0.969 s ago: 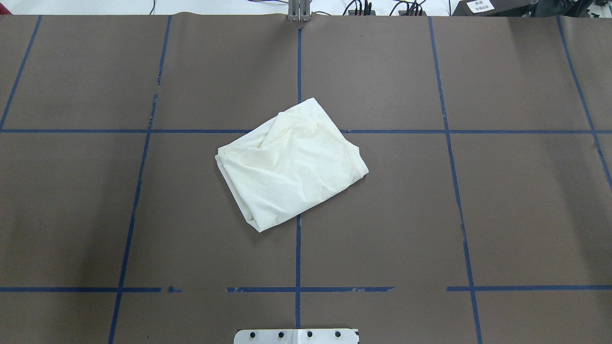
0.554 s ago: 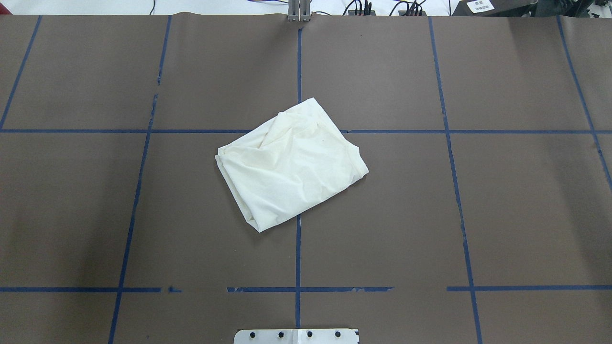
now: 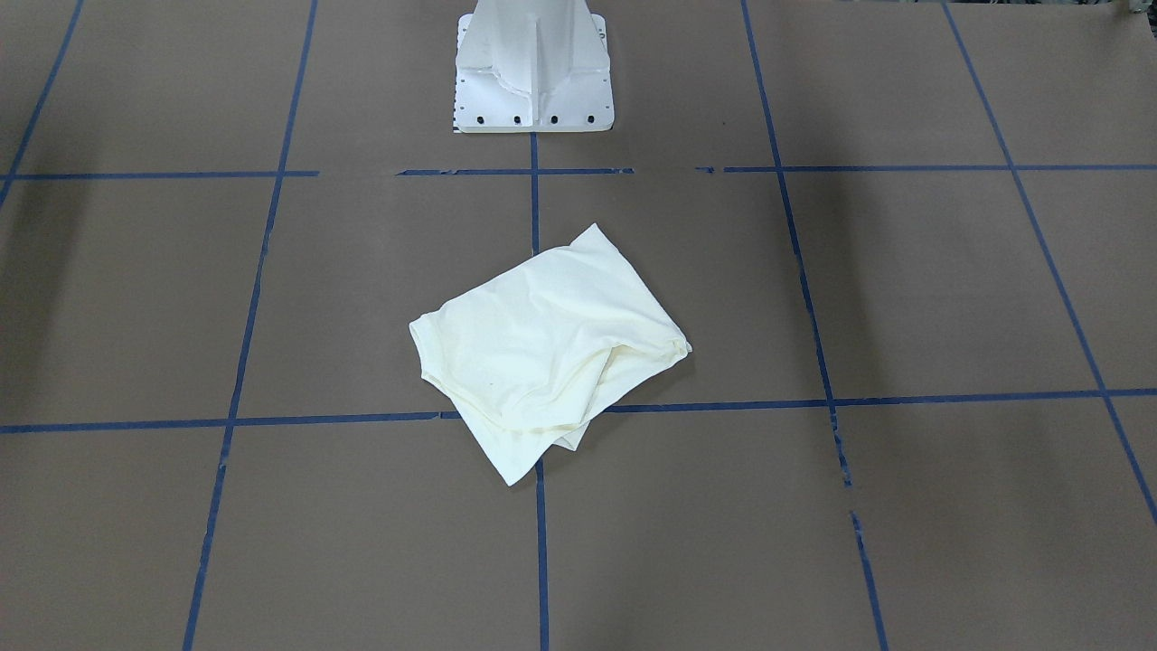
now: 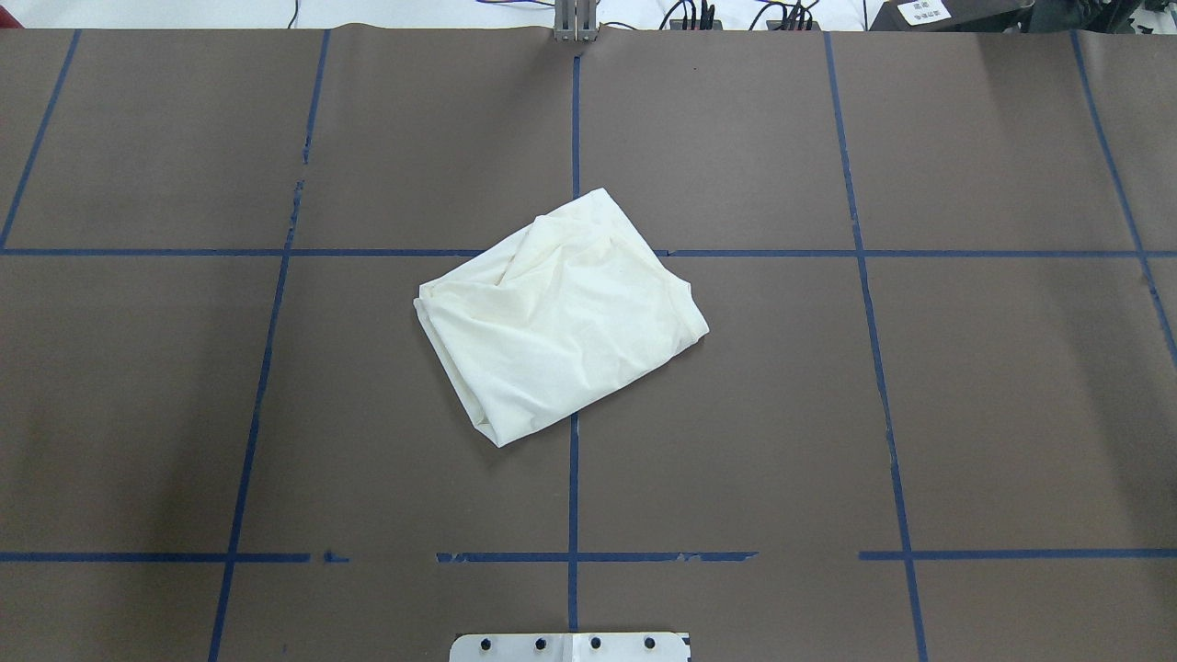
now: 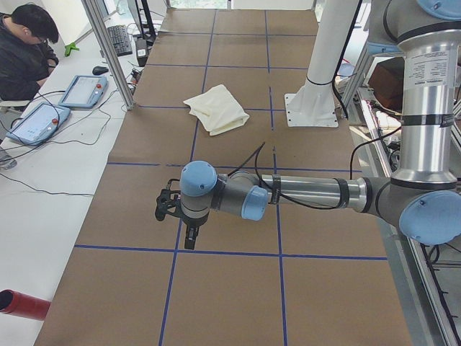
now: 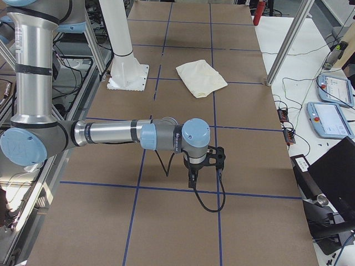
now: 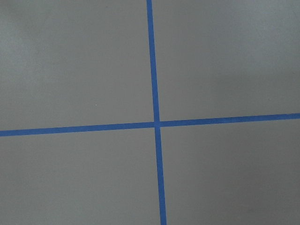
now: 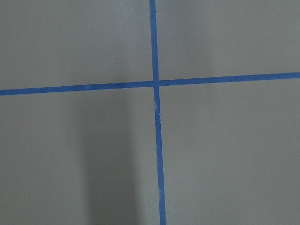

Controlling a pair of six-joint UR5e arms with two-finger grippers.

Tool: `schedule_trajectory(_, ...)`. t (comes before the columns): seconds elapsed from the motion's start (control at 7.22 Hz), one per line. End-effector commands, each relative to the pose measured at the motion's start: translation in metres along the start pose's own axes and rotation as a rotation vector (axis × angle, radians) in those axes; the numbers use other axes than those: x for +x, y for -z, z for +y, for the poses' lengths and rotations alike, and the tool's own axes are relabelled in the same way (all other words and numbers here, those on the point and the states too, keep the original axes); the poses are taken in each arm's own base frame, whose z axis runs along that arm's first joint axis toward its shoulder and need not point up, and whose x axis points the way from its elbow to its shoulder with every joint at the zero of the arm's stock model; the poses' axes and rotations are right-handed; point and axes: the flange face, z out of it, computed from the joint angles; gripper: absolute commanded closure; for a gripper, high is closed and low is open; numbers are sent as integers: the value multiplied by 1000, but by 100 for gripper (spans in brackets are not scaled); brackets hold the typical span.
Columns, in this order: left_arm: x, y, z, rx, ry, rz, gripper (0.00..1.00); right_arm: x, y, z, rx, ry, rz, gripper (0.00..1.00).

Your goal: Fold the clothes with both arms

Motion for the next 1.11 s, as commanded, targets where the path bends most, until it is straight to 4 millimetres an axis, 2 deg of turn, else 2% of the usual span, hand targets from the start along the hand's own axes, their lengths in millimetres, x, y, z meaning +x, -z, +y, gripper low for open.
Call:
schedule_trajectory(0.0, -1, -1, 1, -2, 1, 0, 0, -4, -11, 0, -24, 7, 0, 0)
schedule_trajectory(0.55, 0, -1, 0, -1, -2, 0, 0, -7, -21, 0, -43, 19, 7, 0)
schedule_trajectory(0.97, -1, -2, 0, -1, -2, 0, 0, -9, -20, 0, -42, 24, 5, 0)
